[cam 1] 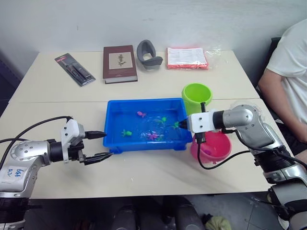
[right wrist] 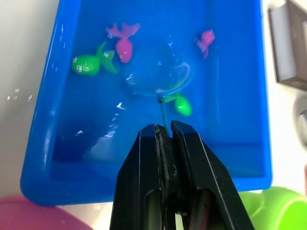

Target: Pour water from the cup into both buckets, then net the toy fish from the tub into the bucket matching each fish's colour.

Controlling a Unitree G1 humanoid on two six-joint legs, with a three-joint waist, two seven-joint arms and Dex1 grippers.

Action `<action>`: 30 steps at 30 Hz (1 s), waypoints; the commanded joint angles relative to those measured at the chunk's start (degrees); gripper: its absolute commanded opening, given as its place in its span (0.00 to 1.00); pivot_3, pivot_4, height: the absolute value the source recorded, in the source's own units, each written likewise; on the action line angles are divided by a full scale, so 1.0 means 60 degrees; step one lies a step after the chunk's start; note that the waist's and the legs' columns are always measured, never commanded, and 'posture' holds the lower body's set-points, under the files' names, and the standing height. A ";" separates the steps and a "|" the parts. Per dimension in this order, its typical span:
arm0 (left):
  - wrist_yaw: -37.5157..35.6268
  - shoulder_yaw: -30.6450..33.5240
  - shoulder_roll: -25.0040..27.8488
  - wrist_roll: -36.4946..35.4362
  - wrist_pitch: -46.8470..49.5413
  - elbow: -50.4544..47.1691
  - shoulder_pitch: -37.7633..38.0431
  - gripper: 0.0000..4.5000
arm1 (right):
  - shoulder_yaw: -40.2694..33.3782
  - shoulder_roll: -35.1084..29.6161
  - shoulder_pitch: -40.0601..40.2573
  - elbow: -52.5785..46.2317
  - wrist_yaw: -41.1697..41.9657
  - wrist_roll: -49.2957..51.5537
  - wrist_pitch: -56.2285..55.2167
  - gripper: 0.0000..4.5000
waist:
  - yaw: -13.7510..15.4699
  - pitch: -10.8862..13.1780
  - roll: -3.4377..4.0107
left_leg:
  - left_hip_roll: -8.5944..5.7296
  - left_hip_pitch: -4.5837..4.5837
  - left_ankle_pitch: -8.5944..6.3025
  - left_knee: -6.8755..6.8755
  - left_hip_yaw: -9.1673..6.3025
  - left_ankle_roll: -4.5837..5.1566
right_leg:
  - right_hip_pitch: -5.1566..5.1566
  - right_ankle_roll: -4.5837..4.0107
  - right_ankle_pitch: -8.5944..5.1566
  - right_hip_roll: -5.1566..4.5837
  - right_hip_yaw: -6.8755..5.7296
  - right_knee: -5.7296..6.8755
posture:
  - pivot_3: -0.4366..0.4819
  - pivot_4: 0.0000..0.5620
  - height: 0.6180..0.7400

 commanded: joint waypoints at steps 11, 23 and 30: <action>0.0068 0.0230 0.0063 -0.0117 -0.0041 -0.0293 0.0091 0.99 | 0.0076 0.0382 -0.0071 -0.0135 0.0486 0.0289 0.0733 0.00 | 0.0002 0.0000 0.0001 | 0.0000 0.0000 0.0000 0.0000 -0.0001 0.0000 | 0.0000 0.0000 0.0000 0.0000 0.0000 0.0000 | 0.48 0.27 1.00; 0.0131 0.0264 0.0081 -0.0160 -0.0088 -0.0322 0.0148 0.99 | -0.0958 0.0807 0.0118 -0.1140 0.0418 0.2002 0.4203 0.00 | 0.0010 0.0001 0.0002 | 0.0001 -0.0002 0.0000 0.0000 -0.0005 0.0000 | 0.0000 0.0000 0.0000 -0.0003 -0.0001 0.0001 | 0.48 0.27 1.00; 0.0124 0.0228 -0.0061 -0.0473 0.0026 -0.0253 -0.0500 0.99 | -0.2126 0.0091 0.0500 -0.2465 0.0712 0.3469 0.5489 0.00 | 0.0044 0.0003 0.0005 | 0.0000 -0.0009 -0.0001 0.0000 -0.0013 0.0001 | -0.0002 0.0000 0.0000 -0.0010 -0.0007 -0.0003 | 0.48 0.27 1.00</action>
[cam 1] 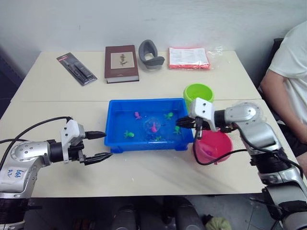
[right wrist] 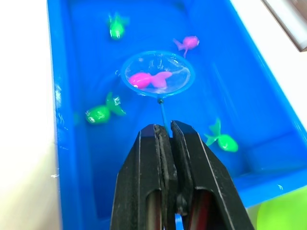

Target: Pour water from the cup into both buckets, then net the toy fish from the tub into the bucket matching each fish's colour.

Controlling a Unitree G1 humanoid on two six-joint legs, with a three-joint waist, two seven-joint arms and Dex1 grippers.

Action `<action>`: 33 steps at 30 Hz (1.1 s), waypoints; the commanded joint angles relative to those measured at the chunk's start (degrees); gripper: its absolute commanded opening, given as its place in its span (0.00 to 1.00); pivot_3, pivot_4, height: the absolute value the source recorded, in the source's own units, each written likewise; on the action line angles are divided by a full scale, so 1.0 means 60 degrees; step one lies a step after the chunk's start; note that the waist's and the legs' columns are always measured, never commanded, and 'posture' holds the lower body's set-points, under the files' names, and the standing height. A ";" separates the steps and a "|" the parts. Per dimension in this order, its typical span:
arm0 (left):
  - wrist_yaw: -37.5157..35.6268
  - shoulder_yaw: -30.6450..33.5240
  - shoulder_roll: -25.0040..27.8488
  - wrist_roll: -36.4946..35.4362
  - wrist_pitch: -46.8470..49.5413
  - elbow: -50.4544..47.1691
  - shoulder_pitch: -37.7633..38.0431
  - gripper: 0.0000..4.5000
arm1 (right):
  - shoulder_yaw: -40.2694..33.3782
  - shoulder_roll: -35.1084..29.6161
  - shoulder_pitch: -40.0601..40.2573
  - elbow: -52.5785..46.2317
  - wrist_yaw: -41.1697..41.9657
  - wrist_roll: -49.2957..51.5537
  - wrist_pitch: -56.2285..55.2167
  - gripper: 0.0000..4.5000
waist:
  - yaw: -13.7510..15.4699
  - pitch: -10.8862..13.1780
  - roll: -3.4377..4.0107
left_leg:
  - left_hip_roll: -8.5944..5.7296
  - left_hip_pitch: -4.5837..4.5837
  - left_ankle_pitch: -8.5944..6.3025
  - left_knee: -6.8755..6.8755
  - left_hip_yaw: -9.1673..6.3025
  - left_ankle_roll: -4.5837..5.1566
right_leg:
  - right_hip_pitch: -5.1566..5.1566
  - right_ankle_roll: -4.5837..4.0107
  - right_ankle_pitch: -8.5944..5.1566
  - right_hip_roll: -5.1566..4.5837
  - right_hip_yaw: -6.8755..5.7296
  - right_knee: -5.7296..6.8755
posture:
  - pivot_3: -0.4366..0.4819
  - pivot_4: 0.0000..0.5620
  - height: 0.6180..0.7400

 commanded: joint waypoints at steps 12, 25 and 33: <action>0.0007 -0.0536 -0.0746 -0.0661 0.0412 0.0068 -0.2099 0.99 | -0.2971 -0.0752 0.3531 -0.2938 -0.0890 0.2446 0.1288 0.00 | 0.0082 -0.0001 -0.0001 | -0.0011 0.0001 0.0000 0.0001 0.0004 0.0002 | 0.0007 0.0007 0.0004 0.0004 -0.0002 0.0001 | 0.48 0.27 1.00; -0.1110 -0.1603 -0.1333 -0.0311 -0.0159 0.1712 -0.3548 0.99 | -0.6008 -0.0652 0.6570 -0.4740 -0.1631 0.4098 0.0654 0.00 | 0.0265 0.0000 -0.0001 | -0.0004 0.0012 0.0003 0.0001 0.0014 -0.0003 | 0.0013 0.0009 0.0005 0.0042 0.0016 0.0000 | 0.48 0.27 1.00; -0.1611 -0.2085 -0.1921 -0.0177 -0.0341 0.2464 -0.4323 0.99 | -0.8656 0.0293 0.9718 -0.5991 -0.2023 0.4915 0.0122 0.00 | 0.0487 -0.0001 -0.0001 | -0.0006 0.0012 0.0002 0.0001 0.0008 0.0000 | 0.0023 0.0015 0.0008 0.0055 0.0018 -0.0010 | 0.48 0.27 1.00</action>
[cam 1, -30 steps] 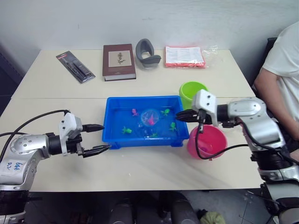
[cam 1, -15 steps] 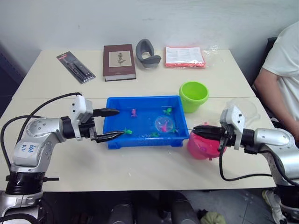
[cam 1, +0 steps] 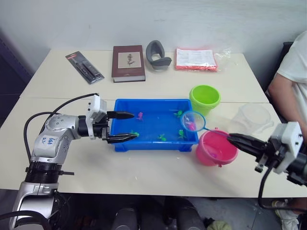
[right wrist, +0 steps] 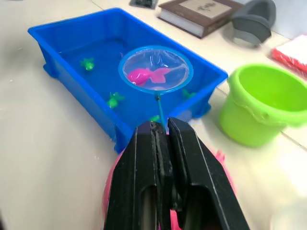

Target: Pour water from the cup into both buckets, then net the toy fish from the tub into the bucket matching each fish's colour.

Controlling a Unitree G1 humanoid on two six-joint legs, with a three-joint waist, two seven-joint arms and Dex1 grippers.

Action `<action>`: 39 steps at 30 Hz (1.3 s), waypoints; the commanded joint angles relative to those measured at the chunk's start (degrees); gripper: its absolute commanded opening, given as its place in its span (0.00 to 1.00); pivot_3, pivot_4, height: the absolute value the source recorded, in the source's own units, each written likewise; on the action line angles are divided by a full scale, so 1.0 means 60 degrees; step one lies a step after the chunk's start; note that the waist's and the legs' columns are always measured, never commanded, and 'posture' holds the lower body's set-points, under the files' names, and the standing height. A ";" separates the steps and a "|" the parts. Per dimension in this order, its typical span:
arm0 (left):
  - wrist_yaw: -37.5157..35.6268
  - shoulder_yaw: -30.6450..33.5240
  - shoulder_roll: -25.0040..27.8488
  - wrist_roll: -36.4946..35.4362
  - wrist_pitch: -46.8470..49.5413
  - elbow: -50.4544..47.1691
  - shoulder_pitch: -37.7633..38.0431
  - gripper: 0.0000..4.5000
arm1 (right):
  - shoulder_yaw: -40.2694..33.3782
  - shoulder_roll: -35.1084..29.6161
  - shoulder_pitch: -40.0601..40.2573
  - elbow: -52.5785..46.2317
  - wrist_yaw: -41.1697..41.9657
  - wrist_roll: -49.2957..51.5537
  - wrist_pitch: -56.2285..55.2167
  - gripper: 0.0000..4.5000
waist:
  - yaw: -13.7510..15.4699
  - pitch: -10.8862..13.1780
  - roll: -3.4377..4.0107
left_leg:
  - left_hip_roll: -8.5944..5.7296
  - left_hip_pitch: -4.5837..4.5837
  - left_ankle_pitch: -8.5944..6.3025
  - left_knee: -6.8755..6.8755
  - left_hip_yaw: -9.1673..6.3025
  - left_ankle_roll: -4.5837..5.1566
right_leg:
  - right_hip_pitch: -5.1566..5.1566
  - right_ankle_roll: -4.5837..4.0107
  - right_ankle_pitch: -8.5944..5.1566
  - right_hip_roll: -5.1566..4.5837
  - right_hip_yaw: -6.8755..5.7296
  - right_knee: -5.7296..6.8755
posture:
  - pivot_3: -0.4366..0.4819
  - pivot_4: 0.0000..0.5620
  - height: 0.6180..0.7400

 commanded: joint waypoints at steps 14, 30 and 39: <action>-0.0452 -0.0311 -0.0577 0.0234 -0.0351 0.0298 -0.0368 0.99 | -0.1594 0.1843 0.2320 0.1770 -0.0423 -0.2764 -0.6493 0.00 | -0.0107 -0.0001 0.0001 | -0.0008 0.0038 -0.0002 -0.0002 0.0031 0.0005 | 0.0012 0.0013 0.0006 0.0005 0.0036 0.0010 | 0.48 0.27 1.00; -0.0210 -0.0243 -0.0542 0.0181 -0.0150 -0.0460 0.0391 0.99 | -0.1365 0.2375 0.2332 0.3570 -0.4106 -0.9146 -1.4135 0.00 | -0.0257 -0.0002 0.0006 | 0.0000 0.0056 -0.0001 -0.0008 0.0031 -0.0017 | 0.0016 0.0005 0.0001 0.0001 0.0054 0.0020 | 0.48 0.27 1.00; -0.0139 -0.0243 -0.0598 0.0199 -0.0182 -0.0480 0.0464 0.99 | -0.1735 0.2023 0.2133 0.3528 -0.6181 -1.1563 -1.4772 0.00 | -0.0278 -0.0002 0.0007 | 0.0002 0.0061 0.0000 -0.0007 0.0034 -0.0030 | 0.0016 0.0001 -0.0003 0.0010 0.0070 0.0029 | 0.48 0.27 1.00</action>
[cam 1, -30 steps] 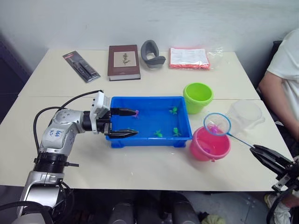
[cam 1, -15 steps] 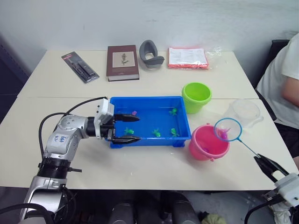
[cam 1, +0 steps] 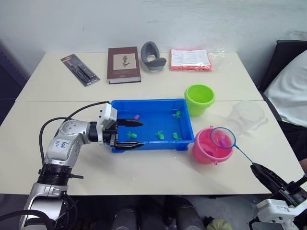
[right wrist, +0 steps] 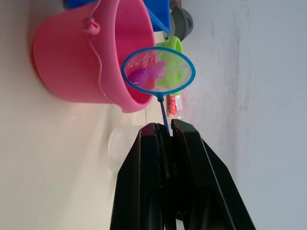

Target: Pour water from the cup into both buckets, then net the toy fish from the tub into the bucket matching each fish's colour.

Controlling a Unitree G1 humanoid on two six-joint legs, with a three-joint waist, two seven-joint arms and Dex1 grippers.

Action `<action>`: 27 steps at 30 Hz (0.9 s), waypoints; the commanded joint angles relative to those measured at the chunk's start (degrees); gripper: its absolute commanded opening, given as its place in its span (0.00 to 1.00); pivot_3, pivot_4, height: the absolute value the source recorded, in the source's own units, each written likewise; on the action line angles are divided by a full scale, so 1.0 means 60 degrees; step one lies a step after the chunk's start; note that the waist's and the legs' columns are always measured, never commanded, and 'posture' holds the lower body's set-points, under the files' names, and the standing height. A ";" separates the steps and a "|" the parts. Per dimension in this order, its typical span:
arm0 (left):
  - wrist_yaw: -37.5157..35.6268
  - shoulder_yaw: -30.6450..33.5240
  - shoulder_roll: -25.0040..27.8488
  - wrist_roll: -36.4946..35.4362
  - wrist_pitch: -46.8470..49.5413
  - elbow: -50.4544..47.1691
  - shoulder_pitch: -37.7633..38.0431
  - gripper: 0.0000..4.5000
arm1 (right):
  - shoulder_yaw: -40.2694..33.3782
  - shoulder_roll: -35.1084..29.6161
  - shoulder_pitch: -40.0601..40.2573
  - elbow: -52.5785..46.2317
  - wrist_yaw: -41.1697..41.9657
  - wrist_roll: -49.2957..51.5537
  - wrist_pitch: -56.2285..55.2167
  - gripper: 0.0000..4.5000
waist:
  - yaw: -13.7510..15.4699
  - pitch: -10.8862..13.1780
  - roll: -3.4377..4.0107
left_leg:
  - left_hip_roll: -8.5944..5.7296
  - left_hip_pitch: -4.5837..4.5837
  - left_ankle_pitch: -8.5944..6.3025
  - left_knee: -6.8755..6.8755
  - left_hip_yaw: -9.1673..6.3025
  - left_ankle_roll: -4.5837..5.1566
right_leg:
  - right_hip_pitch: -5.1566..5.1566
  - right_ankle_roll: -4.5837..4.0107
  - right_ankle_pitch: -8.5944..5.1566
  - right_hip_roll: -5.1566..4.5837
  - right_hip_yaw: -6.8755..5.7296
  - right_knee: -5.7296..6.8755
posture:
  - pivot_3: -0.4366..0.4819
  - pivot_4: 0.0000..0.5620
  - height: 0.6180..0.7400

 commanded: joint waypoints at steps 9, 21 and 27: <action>-0.0019 0.0053 0.0039 -0.0036 -0.0173 -0.0375 0.0131 0.99 | 0.0151 -0.1148 0.0312 -0.0249 -0.1376 -0.0721 -0.0027 0.00 | -0.0009 0.0000 -0.0001 | 0.0001 0.0004 0.0000 -0.0001 0.0002 0.0001 | 0.0000 -0.0001 -0.0004 0.0006 0.0007 0.0002 | 0.48 0.27 1.00; -0.0002 -0.0022 -0.0038 0.0046 -0.0297 -0.0304 0.0177 0.99 | 0.0699 -0.1753 0.0758 -0.1403 -0.1182 0.0057 0.1198 0.00 | -0.0012 -0.0001 -0.0002 | 0.0000 0.0011 0.0001 0.0001 0.0009 0.0005 | 0.0001 0.0004 -0.0007 0.0008 0.0026 0.0010 | 0.48 0.27 1.00; 0.0158 0.0190 0.0047 0.0013 -0.0313 -0.0253 0.0262 0.99 | 0.0824 -0.2313 0.0633 -0.1824 -0.0552 0.2231 0.2665 0.00 | -0.0002 -0.0001 -0.0003 | -0.0005 0.0013 0.0004 -0.0002 0.0008 0.0011 | 0.0003 0.0007 -0.0009 0.0006 0.0029 0.0013 | 0.48 0.27 1.00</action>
